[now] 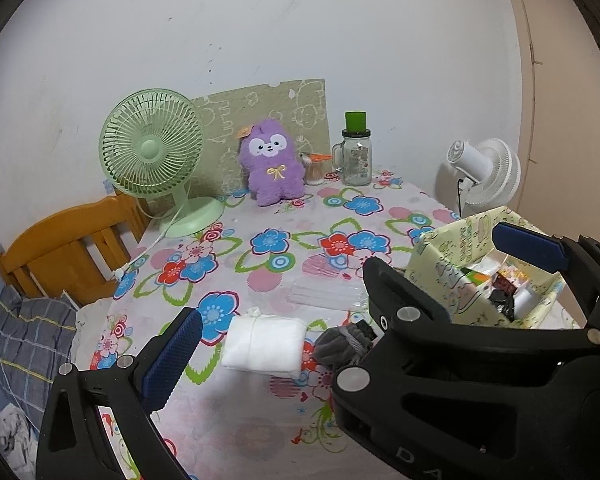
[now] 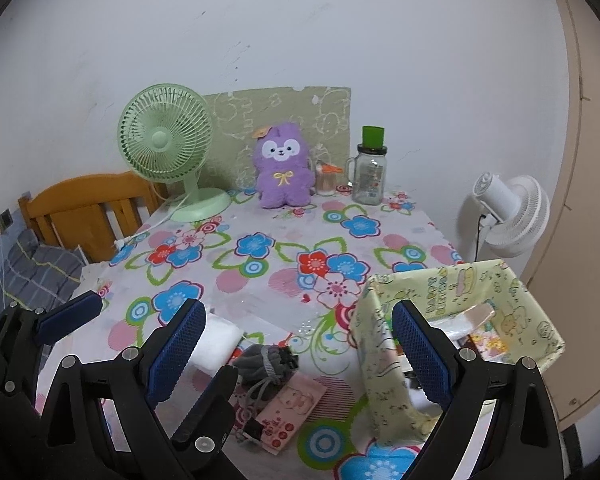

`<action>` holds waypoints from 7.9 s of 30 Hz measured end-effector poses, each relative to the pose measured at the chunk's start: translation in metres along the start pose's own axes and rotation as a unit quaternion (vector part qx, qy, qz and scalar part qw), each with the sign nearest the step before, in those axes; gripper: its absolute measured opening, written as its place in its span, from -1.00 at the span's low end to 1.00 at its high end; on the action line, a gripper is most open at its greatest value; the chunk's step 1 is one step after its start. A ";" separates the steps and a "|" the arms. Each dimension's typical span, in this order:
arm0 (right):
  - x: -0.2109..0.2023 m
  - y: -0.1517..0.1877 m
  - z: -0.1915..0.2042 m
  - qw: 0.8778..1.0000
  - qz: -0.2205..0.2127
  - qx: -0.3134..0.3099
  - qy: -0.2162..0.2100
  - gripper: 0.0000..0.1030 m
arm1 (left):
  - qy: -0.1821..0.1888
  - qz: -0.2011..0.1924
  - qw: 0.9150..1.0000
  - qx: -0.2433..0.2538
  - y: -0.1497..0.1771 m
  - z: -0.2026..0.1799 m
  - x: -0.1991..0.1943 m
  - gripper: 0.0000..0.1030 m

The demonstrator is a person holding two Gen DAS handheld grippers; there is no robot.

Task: Organize soft objects
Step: 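Grasp the white cloth pack with the left tool while the right tool grasps the clear plastic tube, then lift the white cloth pack with the left tool while the right tool lifts the clear tube, then carry the cloth pack and clear tube over the paper box and lower them inside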

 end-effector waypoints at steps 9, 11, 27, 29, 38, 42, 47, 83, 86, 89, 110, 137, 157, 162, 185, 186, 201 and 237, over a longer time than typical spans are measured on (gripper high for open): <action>0.022 0.007 0.014 1.000 0.000 -0.010 -0.009 0.86 | -0.003 0.001 1.000 -0.011 0.010 0.015 0.018 0.99; 0.028 0.009 0.017 1.000 0.002 -0.013 -0.010 0.86 | -0.004 0.006 1.000 -0.012 0.012 0.019 0.024 0.99; 0.074 0.018 0.034 0.999 0.020 -0.022 -0.024 0.80 | -0.010 0.026 0.999 -0.025 0.024 0.043 0.067 0.97; 0.082 0.020 0.034 0.999 0.027 -0.021 -0.027 0.80 | -0.014 0.033 0.999 -0.028 0.025 0.046 0.074 0.97; 0.115 0.020 0.035 0.997 0.057 -0.024 -0.039 0.80 | -0.012 0.074 0.996 -0.055 0.026 0.055 0.106 0.96; 0.127 0.016 0.034 0.997 0.065 -0.032 -0.040 0.80 | -0.011 0.088 0.994 -0.056 0.024 0.055 0.117 0.96; 0.143 0.014 0.034 0.995 0.081 -0.040 -0.041 0.80 | -0.013 0.112 0.992 -0.052 0.022 0.052 0.131 0.96; 0.211 0.029 0.027 0.985 0.159 -0.035 -0.051 0.30 | -0.027 0.167 0.984 -0.063 0.031 0.051 0.174 0.64; 0.209 0.029 0.025 0.986 0.155 -0.038 -0.045 -0.16 | -0.029 0.163 0.985 -0.056 0.031 0.050 0.173 0.60; 0.207 0.030 0.024 0.986 0.153 -0.038 -0.047 -0.49 | -0.031 0.161 0.985 -0.050 0.031 0.049 0.172 0.55; 0.180 0.032 0.030 0.989 0.137 -0.036 -0.053 -0.79 | -0.045 0.140 0.988 -0.042 0.035 0.053 0.151 0.55; 0.161 0.032 0.034 0.989 0.131 -0.038 -0.050 -0.78 | -0.037 0.140 0.989 -0.037 0.037 0.051 0.142 0.14; 0.102 0.023 0.027 0.995 0.086 -0.032 -0.041 -0.78 | -0.041 0.097 0.994 -0.036 0.028 0.040 0.089 0.13; 0.084 0.020 0.024 0.996 0.074 -0.029 -0.042 -0.78 | -0.042 0.084 0.995 -0.036 0.025 0.036 0.071 0.13; 0.016 0.014 0.004 0.999 0.030 -0.021 -0.034 -0.78 | -0.036 0.032 0.998 -0.033 0.014 0.010 0.012 0.13; 0.013 0.013 0.003 0.999 0.029 -0.021 -0.034 -0.78 | -0.035 0.031 0.998 -0.033 0.013 0.009 0.010 0.13; -0.012 0.002 -0.028 1.000 0.013 -0.019 -0.014 -0.78 | -0.011 0.011 1.000 -0.026 -0.004 -0.022 -0.008 0.14; -0.006 0.021 -0.139 0.998 0.039 0.020 0.035 -0.78 | 0.052 0.028 0.998 0.026 -0.019 -0.131 0.020 0.14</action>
Point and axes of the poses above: each gripper's, at about its wrist camera, not at the fingertips, and x roughly the way its jaws point, z to its left, y to its underside, the point moved 3 cm from there along x, roughly the way its jaws point, and after that the axes turned 10 degrees about -x, right-handed, at the moved point
